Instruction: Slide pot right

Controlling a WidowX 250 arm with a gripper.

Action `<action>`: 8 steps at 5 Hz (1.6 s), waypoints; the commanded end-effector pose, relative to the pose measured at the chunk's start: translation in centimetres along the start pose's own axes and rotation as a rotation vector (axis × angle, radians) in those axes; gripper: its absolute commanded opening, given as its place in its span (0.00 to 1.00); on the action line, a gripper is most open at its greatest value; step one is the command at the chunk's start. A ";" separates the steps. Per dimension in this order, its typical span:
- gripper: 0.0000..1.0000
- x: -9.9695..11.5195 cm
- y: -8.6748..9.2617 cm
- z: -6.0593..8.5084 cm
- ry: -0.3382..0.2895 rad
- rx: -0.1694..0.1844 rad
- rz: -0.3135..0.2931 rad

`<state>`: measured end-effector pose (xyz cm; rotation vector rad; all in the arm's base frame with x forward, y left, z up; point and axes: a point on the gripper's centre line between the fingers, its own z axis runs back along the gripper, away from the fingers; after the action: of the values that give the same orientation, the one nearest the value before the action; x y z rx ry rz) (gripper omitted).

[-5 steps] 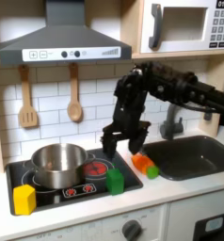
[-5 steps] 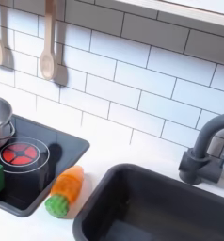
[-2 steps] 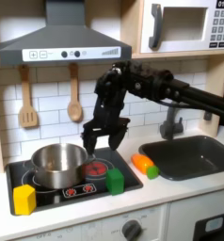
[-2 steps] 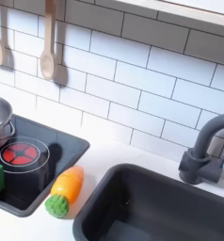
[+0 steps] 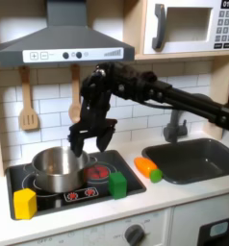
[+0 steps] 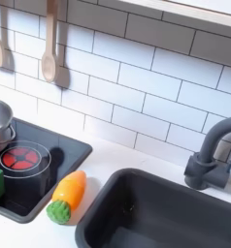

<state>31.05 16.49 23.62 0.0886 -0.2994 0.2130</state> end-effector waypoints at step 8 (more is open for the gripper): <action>1.00 4.9 -0.1 -5.6 0.019 0.015 -0.061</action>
<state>37.05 18.30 19.40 0.1087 -0.2642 0.1641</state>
